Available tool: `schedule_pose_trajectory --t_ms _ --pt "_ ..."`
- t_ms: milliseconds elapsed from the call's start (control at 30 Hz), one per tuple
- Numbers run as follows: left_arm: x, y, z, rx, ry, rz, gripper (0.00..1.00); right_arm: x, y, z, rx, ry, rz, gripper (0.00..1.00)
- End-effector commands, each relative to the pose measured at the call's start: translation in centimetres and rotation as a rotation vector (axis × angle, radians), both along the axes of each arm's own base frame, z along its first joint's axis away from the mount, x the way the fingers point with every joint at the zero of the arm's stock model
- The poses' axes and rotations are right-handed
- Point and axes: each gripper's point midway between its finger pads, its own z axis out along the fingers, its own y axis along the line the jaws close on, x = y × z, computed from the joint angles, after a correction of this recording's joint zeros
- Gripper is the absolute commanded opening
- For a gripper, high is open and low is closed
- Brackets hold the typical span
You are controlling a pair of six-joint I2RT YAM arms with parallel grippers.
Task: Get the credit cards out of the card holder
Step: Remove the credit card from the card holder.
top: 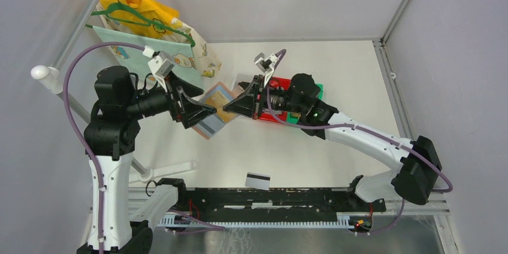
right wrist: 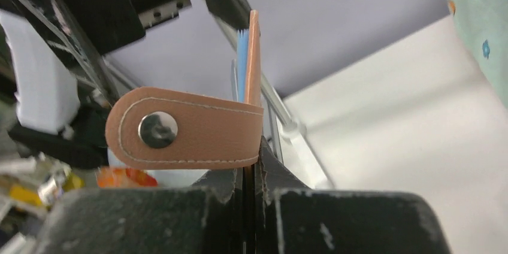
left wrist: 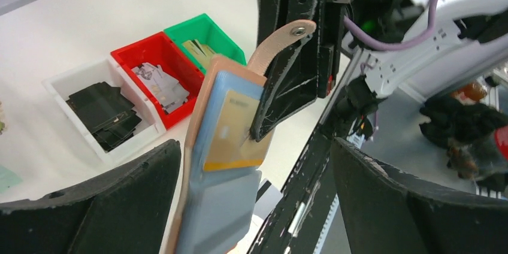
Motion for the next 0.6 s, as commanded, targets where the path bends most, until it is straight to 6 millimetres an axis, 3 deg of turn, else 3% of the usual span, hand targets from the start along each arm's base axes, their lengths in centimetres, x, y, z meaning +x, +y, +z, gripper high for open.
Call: schedule_pose_trajectory --t_ms 0,300,567 --pt "-2.3 -0.4 -0.7 0.067 -0.132 -0.142 0.96 -3.4 -1.1 -1.2 -0.206 -0.201 0.182 0.0" --pt "-4.4 -0.4 -5.0 0.135 -0.051 -0.281 0.66 -4.4 -0.7 -0.3 -0.278 -0.283 0.297 0.0" --pt "-4.6 -0.9 -6.1 0.083 0.043 -0.323 0.63 -5.9 1.1 -0.4 -0.305 -0.307 0.375 0.0"
